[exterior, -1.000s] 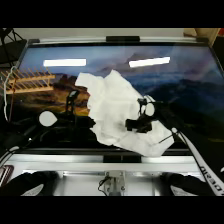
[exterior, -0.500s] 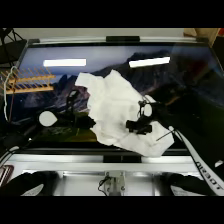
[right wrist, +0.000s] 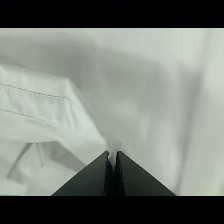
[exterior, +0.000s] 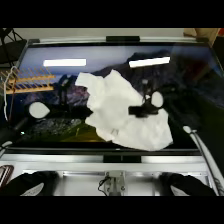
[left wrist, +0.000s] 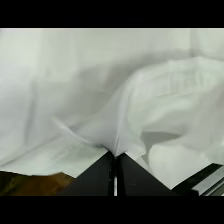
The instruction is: Fold the shirts.
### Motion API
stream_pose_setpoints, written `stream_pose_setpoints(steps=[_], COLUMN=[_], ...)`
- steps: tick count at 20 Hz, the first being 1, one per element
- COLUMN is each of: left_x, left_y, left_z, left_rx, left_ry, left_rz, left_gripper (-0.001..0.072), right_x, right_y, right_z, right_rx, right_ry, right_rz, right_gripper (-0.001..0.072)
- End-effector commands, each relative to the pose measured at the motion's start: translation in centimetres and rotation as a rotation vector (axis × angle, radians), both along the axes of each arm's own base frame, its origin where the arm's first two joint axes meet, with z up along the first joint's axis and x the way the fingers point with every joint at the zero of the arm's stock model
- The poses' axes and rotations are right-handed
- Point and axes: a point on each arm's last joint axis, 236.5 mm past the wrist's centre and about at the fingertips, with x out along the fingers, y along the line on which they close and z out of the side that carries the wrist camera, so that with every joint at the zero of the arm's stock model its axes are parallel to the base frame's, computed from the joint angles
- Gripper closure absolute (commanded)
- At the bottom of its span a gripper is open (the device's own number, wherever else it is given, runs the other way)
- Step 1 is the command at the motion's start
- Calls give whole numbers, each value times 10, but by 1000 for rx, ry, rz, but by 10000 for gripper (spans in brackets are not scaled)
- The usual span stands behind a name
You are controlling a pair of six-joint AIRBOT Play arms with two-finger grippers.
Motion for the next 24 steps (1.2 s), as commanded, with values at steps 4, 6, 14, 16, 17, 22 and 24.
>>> stream_pose_setpoints(steps=[4, 6, 14, 16, 17, 22, 24], left_x=[19, -1, -29, -37, -45, -64, -63], left_y=[13, 20, 13, -8, -18, -21, -12], left_z=[240, 284, 110, 71, 51, -13, -21], left_rx=[-160, -226, 18, 3, 15, 150, 242], left_ry=[-495, -552, -155, -109, -89, -37, -93], left_rz=[12, 39, 31, 20, -6, -128, -206], left_gripper=[652, 652, 652, 651, 651, 649, 649], right_x=[4, -30, -112, -109, -102, -87, -92], right_y=[-32, -22, 2, 2, 0, 15, 8], right_z=[307, 304, 129, 91, 78, 62, 56], right_rx=[154, 252, 190, 170, 152, 181, 146], right_ry=[-869, -782, -7, 75, 76, 87, 117], right_rz=[9, 38, 116, 73, 57, 61, 64], right_gripper=[657, 657, 656, 656, 657, 657, 657])
